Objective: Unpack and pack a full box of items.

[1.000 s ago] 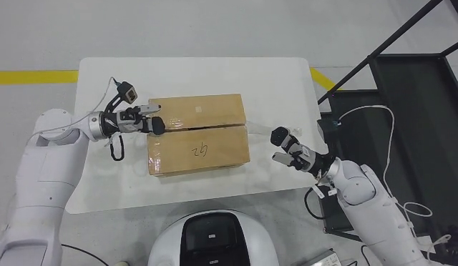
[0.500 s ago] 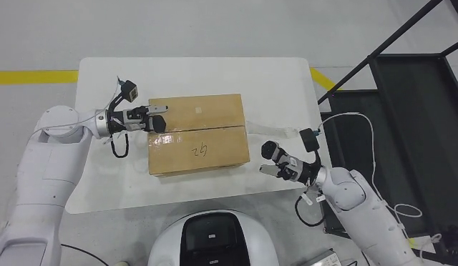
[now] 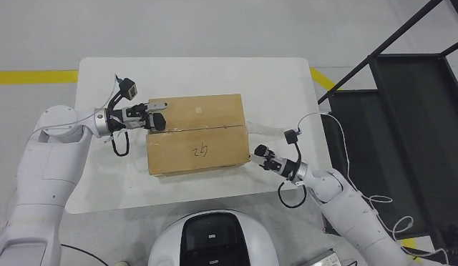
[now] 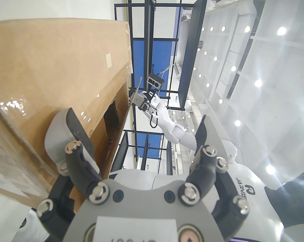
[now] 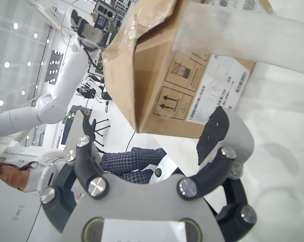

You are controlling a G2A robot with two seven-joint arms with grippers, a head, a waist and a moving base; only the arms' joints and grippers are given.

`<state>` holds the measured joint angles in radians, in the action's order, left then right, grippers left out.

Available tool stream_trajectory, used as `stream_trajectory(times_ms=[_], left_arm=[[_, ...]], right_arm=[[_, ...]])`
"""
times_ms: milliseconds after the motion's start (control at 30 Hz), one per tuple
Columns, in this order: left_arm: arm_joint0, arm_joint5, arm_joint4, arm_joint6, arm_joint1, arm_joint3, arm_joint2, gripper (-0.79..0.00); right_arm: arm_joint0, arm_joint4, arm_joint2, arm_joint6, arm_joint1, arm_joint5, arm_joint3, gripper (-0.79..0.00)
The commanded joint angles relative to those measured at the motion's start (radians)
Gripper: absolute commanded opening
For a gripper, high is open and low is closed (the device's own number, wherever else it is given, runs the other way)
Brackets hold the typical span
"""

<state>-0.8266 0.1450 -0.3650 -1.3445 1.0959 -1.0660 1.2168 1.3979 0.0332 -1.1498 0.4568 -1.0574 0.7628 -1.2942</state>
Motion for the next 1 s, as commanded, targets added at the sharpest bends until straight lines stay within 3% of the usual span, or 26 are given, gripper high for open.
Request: stream_trajectory(times_ms=[0,233,500,767,967], left_arm=[[0.000,0.000,0.000,0.000,0.000,0.000,0.000,0.000],[-0.002,0.000,-0.001,0.006,0.000,-0.003,0.000,0.000],[-0.066,0.028,-0.098,0.037,-0.008,-0.095,0.044,0.000],[-0.088,-0.017,-0.121,-0.032,-0.019,-0.142,0.056,0.000],[-0.104,-0.068,-0.047,-0.037,-0.033,-0.166,0.056,0.000]], right_arm=[[-0.026,-0.027,0.022,-0.002,-0.008,0.001,0.045,0.000],[-0.065,-0.082,0.055,-0.007,-0.024,0.057,0.118,0.000],[-0.059,-0.073,0.045,-0.015,-0.025,0.083,0.117,0.000],[-0.044,-0.058,0.031,-0.024,-0.024,0.090,0.103,0.000],[-0.035,-0.050,0.029,-0.029,-0.025,0.092,0.099,0.000]])
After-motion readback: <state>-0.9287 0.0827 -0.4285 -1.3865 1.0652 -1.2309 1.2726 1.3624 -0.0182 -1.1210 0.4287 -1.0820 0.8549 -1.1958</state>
